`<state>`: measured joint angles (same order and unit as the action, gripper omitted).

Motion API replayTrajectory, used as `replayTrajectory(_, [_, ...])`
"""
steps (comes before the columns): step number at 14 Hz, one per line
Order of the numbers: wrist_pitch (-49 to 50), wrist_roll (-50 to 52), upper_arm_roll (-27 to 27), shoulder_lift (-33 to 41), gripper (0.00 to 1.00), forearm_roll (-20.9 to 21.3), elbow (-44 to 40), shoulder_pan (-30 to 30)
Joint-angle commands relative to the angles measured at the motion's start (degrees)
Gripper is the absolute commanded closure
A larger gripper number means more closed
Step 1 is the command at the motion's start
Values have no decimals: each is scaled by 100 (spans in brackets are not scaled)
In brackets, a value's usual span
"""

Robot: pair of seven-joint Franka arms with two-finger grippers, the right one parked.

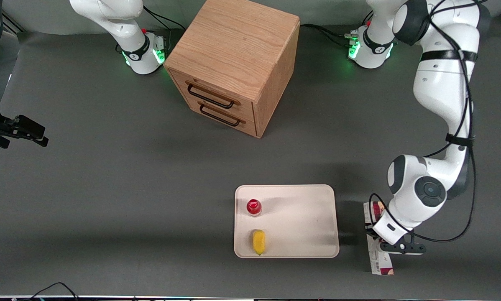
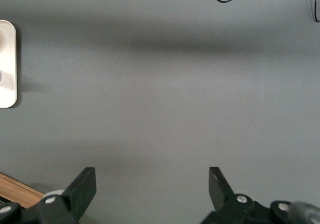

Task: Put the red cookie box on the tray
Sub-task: 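Close the left gripper on the cookie box and lift it, then carry the held cookie box over onto the white tray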

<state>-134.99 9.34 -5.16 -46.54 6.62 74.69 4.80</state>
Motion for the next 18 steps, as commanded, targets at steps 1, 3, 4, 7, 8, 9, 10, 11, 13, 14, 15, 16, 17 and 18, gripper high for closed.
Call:
replayTrajectory(1, [814, -73, -142, 557, 100, -117, -173, 39])
replayTrajectory(3, [1192, 41, -335, 594, 100, -256, -515, 91])
replayTrajectory(4, [1351, 181, -362, 568, 100, -327, -709, 152])
replayTrajectory(7, [1134, 751, -617, 322, 100, -328, -965, 442])
replayTrajectory(8, [933, 850, -617, 217, 100, -328, -922, 539])
replayTrajectory(9, [748, 903, -617, 85, 100, -284, -869, 644])
replayTrajectory(10, [563, 1051, -617, -21, 100, -214, -764, 715])
replayTrajectory(11, [327, 1209, -617, -117, 100, -40, -650, 776])
replayTrajectory(13, [61, 1482, -617, -302, 100, 461, -465, 838])
replayTrajectory(14, [52, 1562, -617, -364, 100, 637, -438, 839])
replayTrajectory(15, [52, 1615, -617, -399, 100, 682, -421, 847])
replayTrajectory(16, [52, 1667, -617, -434, 100, 674, -412, 847])
replayTrajectory(17, [52, 1668, -617, -443, 100, 674, -368, 839])
replayTrajectory(18, [52, 1668, -609, -452, 100, 639, -350, 839])
